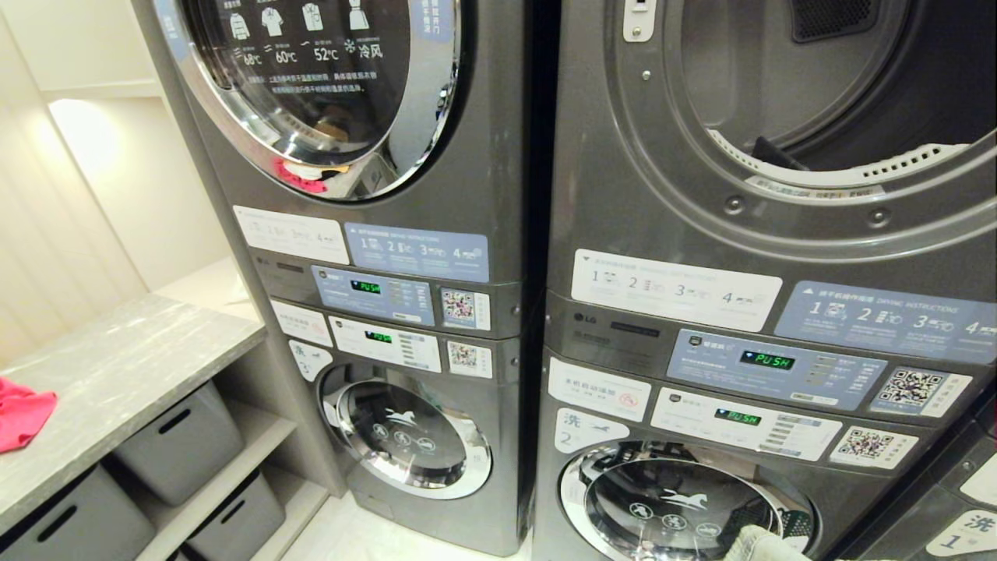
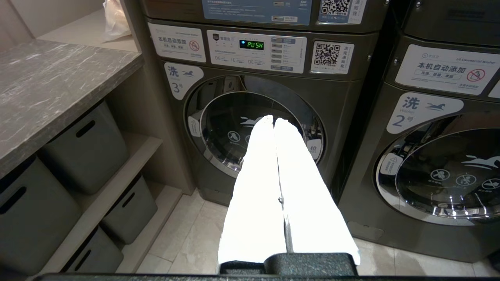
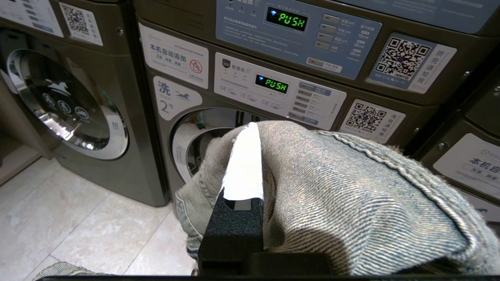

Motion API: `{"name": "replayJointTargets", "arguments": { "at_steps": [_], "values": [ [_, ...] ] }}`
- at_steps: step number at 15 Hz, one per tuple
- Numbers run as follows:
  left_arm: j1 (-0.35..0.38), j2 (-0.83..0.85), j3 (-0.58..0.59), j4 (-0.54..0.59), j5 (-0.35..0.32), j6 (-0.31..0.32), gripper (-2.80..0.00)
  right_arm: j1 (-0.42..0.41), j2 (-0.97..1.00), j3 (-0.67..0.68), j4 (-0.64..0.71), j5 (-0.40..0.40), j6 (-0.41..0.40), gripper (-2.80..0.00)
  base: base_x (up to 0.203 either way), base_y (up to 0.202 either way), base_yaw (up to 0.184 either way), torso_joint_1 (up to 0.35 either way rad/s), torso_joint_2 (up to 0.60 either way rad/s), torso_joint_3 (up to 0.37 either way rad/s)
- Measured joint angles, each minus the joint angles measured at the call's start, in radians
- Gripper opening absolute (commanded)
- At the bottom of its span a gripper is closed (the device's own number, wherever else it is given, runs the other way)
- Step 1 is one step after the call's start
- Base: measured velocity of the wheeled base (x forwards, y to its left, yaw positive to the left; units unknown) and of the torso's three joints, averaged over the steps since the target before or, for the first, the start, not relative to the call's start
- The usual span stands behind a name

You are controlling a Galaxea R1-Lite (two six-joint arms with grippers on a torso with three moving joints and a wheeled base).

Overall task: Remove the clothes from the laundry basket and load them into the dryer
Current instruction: Put the clothes in the dryer

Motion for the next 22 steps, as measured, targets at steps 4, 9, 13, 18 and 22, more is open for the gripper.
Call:
{"name": "replayJointTargets", "arguments": {
  "at_steps": [4,9,13,18,22],
  "values": [
    [0.0,0.0,0.0,0.0,-0.001,0.003,-2.8,0.0,0.0,0.0,0.0,0.0,0.0,-2.8,0.079,0.0,-0.001,-0.002,0.0,0.003],
    [0.0,0.0,-0.001,0.0,-0.003,0.005,-2.8,-0.001,0.0,-0.001,0.001,0.001,-0.002,-2.8,0.197,0.0,0.0,0.009,0.01,-0.001],
    [0.0,0.0,-0.001,0.0,-0.002,0.004,-2.8,0.0,0.0,-0.002,0.001,0.003,-0.004,-2.8,0.197,0.0,-0.001,0.002,0.0,0.002],
    [0.0,0.0,-0.001,0.0,-0.001,0.003,-2.8,0.0,0.0,-0.003,0.001,0.001,-0.014,-2.8,0.192,0.0,0.0,0.001,0.01,0.004],
    [0.0,0.0,0.0,0.0,-0.002,0.004,-2.8,0.0,0.044,-0.23,0.056,-0.006,-0.058,-2.8,0.024,0.0,0.0,0.006,0.01,0.0]
  ]
}}
